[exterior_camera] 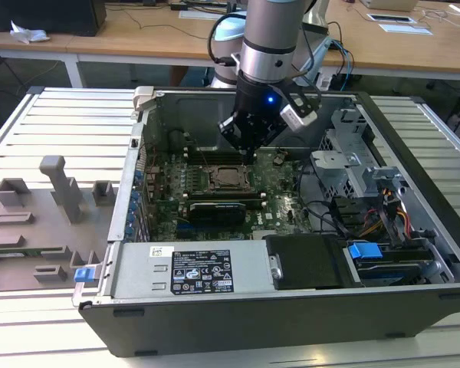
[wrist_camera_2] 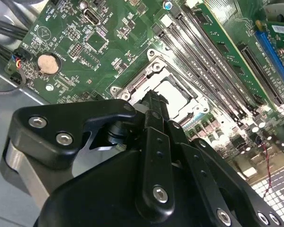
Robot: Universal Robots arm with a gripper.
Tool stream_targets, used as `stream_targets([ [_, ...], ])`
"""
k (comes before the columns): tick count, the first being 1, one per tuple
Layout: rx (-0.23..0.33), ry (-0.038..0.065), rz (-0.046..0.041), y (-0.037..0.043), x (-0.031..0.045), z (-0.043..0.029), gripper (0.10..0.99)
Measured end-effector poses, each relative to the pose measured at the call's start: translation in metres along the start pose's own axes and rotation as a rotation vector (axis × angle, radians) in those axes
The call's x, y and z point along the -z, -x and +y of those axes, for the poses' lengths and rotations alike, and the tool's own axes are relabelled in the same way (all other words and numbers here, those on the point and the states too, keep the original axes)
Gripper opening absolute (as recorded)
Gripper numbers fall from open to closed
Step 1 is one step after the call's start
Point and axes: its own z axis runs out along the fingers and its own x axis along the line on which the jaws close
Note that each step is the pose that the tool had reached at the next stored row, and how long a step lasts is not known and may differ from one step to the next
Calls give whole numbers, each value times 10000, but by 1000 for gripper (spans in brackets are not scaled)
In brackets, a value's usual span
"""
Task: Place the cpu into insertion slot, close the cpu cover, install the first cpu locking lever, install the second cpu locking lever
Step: 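Install the first cpu locking lever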
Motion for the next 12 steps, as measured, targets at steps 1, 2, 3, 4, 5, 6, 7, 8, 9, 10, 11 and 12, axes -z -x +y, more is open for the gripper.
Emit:
stream_targets([
  [1, -300, 13, 1, 0, -2, 1, 106],
  [2, -453, 19, 2, 0, -2, 1, 106],
  [3, -626, 26, 3, 0, -3, 0, 106],
  [4, -901, 36, 5, 0, -4, 0, 106],
  [5, -1132, 46, 6, 0, -5, 0, 106],
  [6, -1296, 51, 8, 0, -5, 0, 106],
  [7, -1642, 65, 9, 0, -6, 0, 106],
  [8, -1739, 69, 10, 0, -6, 0, 106],
  [9, -1738, 70, 10, 0, -6, 0, 106],
  [10, -1739, 69, 10, 0, -6, 0, 106],
  [11, -1739, 69, 10, 0, -6, 0, 106],
  [12, -1739, 67, 12, -1, 1, -1, 106],
])
